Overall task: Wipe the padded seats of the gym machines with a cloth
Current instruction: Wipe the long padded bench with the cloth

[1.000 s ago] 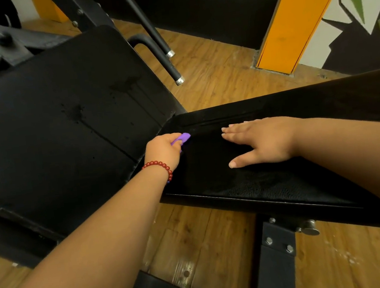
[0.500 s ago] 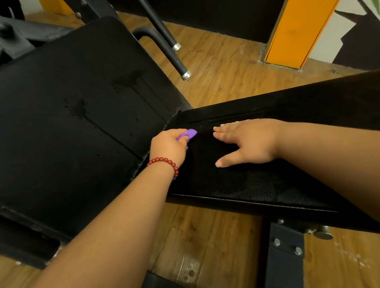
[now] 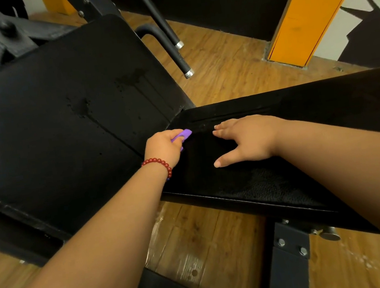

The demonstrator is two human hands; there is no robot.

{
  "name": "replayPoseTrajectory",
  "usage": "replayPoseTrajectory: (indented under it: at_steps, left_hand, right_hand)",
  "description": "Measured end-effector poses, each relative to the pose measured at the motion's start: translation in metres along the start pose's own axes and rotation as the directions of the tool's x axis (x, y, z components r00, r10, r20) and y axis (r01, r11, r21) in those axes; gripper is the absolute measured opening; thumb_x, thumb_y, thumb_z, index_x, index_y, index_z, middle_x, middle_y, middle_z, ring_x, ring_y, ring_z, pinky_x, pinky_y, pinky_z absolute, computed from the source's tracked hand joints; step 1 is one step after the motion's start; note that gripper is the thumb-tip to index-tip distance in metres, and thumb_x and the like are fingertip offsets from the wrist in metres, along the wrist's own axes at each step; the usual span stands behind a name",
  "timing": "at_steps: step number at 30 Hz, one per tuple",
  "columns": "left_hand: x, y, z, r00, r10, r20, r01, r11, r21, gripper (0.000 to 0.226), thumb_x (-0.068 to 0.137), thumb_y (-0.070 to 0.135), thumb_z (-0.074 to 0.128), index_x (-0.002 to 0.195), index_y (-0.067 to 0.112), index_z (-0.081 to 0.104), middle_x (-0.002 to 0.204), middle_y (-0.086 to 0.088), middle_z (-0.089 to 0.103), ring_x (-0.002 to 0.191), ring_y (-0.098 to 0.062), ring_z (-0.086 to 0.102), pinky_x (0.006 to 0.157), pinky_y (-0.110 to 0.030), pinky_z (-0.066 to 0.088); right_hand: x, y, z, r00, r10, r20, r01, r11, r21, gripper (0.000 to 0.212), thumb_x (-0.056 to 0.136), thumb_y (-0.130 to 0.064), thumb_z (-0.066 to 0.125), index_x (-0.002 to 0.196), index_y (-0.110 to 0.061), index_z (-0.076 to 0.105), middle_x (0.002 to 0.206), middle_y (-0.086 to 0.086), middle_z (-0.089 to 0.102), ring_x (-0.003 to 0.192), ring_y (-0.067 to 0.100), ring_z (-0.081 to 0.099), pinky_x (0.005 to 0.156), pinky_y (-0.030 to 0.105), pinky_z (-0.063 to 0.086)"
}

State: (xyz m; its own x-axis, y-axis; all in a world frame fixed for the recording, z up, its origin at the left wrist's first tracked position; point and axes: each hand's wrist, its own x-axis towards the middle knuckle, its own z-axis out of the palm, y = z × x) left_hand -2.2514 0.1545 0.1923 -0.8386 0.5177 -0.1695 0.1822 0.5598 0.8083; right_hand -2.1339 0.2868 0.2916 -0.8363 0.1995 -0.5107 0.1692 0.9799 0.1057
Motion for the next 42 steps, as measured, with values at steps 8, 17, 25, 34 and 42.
replayPoseTrajectory:
  at_steps: [8, 17, 25, 34, 42]
  left_hand:
    - [0.005, -0.010, -0.004, 0.996, 0.069, 0.057, -0.068, 0.998, -0.009, 0.033, 0.100, 0.025, 0.051, 0.131, 0.028, 0.059, 0.128, 0.004, 0.061, 0.105, -0.008, 0.054, 0.090, -0.022, 0.039]
    - [0.012, -0.003, 0.002, 1.000, 0.012, 0.023, -0.011, 1.000, -0.027, 0.032, 0.099, 0.024, 0.053, 0.130, 0.027, 0.060, 0.119, 0.006, 0.063, 0.092, -0.004, 0.061, 0.077, -0.014, 0.045]
    - [0.023, -0.015, -0.007, 1.000, -0.009, 0.004, 0.010, 0.996, -0.089, 0.032, 0.099, 0.022, 0.052, 0.130, 0.022, 0.061, 0.126, 0.001, 0.063, 0.099, -0.007, 0.053, 0.084, -0.020, 0.041]
    - [0.018, -0.007, -0.002, 0.997, 0.031, 0.076, -0.021, 0.992, -0.126, 0.030, 0.097, 0.022, 0.056, 0.126, 0.029, 0.064, 0.108, 0.010, 0.064, 0.086, -0.003, 0.060, 0.087, -0.025, 0.052]
    - [0.024, -0.016, -0.008, 0.998, -0.036, -0.043, 0.036, 0.999, -0.005, 0.032, 0.101, 0.021, 0.049, 0.130, 0.022, 0.061, 0.124, -0.001, 0.063, 0.094, -0.006, 0.048, 0.084, -0.022, 0.038]
  right_hand:
    - [0.006, -0.003, 0.000, 0.997, -0.025, -0.071, 0.022, 0.999, -0.038, 0.087, 0.081, -0.075, 0.045, 0.150, -0.023, 0.032, 0.155, -0.004, 0.029, 0.141, 0.018, 0.030, 0.113, 0.040, 0.026]
    - [0.007, -0.005, 0.000, 0.998, -0.061, 0.007, 0.062, 0.998, -0.029, 0.081, 0.089, -0.069, 0.039, 0.155, -0.026, 0.018, 0.162, -0.007, 0.010, 0.149, 0.014, 0.009, 0.118, 0.036, 0.010]
    - [0.012, -0.003, -0.001, 0.999, -0.037, -0.006, 0.037, 0.998, 0.046, 0.084, 0.083, -0.071, 0.049, 0.152, -0.029, 0.025, 0.161, -0.009, 0.016, 0.146, 0.016, 0.019, 0.117, 0.038, 0.021]
    - [0.017, -0.004, 0.001, 0.999, -0.034, -0.003, 0.034, 0.999, -0.001, 0.086, 0.083, -0.074, 0.046, 0.153, -0.031, 0.021, 0.161, -0.010, 0.013, 0.148, 0.013, 0.015, 0.118, 0.038, 0.017]
    - [0.016, -0.006, 0.002, 0.994, -0.090, 0.054, 0.089, 0.996, 0.019, 0.078, 0.091, -0.066, 0.040, 0.154, -0.032, 0.011, 0.162, -0.009, 0.002, 0.149, 0.015, 0.002, 0.120, 0.036, 0.003]
